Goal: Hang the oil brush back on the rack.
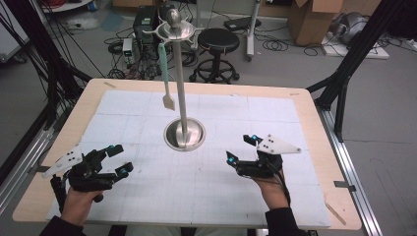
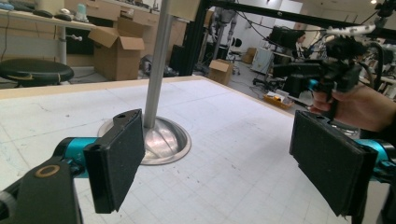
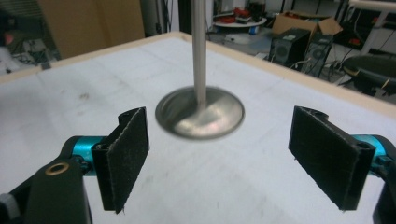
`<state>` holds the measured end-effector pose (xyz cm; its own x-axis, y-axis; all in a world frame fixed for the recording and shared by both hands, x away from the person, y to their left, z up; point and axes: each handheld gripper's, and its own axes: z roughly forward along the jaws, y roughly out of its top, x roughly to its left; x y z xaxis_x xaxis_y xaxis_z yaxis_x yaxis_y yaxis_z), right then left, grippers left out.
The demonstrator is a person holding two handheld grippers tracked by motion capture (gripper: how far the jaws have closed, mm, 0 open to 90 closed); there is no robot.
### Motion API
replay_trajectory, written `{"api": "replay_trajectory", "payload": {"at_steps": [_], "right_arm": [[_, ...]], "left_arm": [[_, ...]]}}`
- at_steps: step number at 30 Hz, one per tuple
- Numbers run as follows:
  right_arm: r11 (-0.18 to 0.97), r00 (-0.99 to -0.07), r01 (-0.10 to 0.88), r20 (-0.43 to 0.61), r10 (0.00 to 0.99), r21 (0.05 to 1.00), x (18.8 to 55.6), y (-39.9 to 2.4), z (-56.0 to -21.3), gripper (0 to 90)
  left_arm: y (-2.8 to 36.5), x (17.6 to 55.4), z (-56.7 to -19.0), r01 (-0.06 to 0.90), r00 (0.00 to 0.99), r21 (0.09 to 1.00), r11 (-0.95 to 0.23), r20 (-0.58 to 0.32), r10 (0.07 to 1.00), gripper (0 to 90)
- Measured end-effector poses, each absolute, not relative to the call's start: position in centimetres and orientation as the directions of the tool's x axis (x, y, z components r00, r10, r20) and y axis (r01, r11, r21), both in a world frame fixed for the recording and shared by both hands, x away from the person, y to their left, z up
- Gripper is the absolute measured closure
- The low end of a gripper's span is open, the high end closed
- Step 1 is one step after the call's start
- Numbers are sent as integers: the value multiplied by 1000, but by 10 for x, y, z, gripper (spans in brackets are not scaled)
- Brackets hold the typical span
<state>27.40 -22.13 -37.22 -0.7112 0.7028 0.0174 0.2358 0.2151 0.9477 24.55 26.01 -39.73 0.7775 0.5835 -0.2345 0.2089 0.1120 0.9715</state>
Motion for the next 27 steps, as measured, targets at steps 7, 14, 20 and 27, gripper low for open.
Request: {"api": "replay_trajectory", "payload": {"at_steps": [7, 14, 20, 27], "right_arm": [[194, -658, 245, 16, 753, 950, 253, -250, -393, 178], [140, -627, 245, 46, 777, 959, 240, -264, -398, 177], [151, -620, 235, 29, 784, 960, 238, -265, -397, 177], [149, -616, 239, 31, 787, 959, 236, -263, -396, 177]], "left_arm": [[261, 248, -398, 210, 763, 972, 109, -232, 603, 186], [262, 249, -398, 204, 756, 972, 114, -231, 612, 186], [261, 248, -399, 202, 756, 974, 104, -222, 616, 186], [261, 247, -399, 202, 757, 975, 94, -216, 616, 186]]}}
